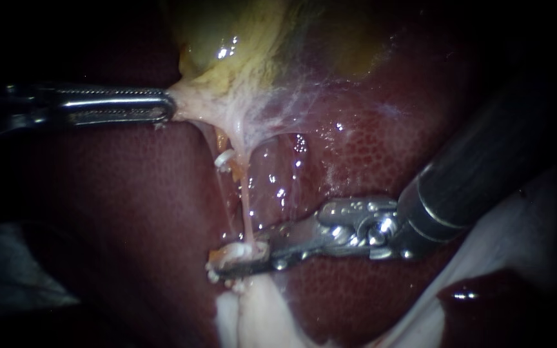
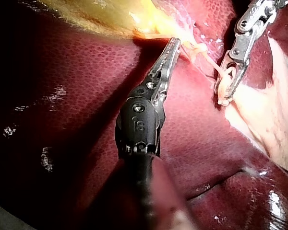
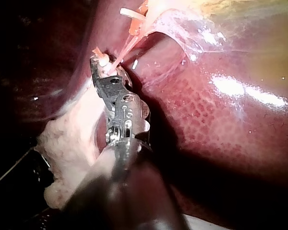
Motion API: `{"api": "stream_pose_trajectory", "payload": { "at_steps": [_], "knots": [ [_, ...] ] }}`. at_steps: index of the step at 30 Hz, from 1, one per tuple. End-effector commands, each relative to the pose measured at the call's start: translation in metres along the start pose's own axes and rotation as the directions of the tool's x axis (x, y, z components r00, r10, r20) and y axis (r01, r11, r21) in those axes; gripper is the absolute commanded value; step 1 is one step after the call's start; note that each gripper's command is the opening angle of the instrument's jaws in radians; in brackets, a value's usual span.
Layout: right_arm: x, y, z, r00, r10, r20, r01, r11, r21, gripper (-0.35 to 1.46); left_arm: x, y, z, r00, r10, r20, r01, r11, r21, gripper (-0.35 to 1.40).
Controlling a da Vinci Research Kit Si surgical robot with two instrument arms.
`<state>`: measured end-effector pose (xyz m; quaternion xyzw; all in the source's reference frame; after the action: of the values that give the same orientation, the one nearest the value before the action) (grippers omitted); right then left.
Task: Clipping first clip right tube
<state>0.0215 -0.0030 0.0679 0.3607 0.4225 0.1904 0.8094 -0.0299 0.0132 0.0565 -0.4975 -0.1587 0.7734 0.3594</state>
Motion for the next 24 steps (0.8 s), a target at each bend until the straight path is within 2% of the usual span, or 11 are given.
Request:
{"api": "stream_pose_trajectory", "payload": {
  "at_steps": [1, 5, 8, 14, 20, 24],
  "knots": [
    [0.0000, 0.0000, -0.0001, 1.000, 0.001, -0.003, -0.001, 1.000, 0.002, 0.05, 0.0000, 0.0000, 0.0000, 1.0000, 0.000, 0.000, 0.000, 1.000, 0.000, -0.35],
    [0.0003, 0.0001, -0.0002, 0.999, 0.002, -0.042, -0.001, 1.000, 0.018, 0.36, 0.0000, 0.0000, 0.0000, 1.0000, 0.000, 0.000, 0.000, 1.000, 0.000, -0.35],
    [0.0005, 0.0001, -0.0004, 0.998, 0.004, -0.068, -0.002, 1.000, 0.029, 0.45, 0.0000, 0.0000, -0.0001, 1.0000, 0.000, 0.000, 0.000, 1.000, 0.000, -0.35],
    [0.0005, 0.0002, -0.0006, 0.994, 0.005, -0.114, 0.000, 0.999, 0.041, 0.50, 0.0000, 0.0000, -0.0002, 1.0000, 0.000, 0.000, 0.000, 1.000, -0.003, -0.35],
    [0.0002, 0.0003, -0.0013, 0.992, 0.005, -0.126, 0.001, 0.999, 0.050, 0.50, 0.0000, 0.0000, -0.0002, 1.0000, 0.000, 0.001, 0.000, 1.000, -0.004, -0.35],
    [0.0002, 0.0006, -0.0022, 0.985, 0.009, -0.172, 0.003, 0.997, 0.074, 0.50, 0.0000, 0.0000, -0.0003, 1.0000, 0.000, 0.001, 0.000, 1.000, -0.004, -0.35]
  ]
}}
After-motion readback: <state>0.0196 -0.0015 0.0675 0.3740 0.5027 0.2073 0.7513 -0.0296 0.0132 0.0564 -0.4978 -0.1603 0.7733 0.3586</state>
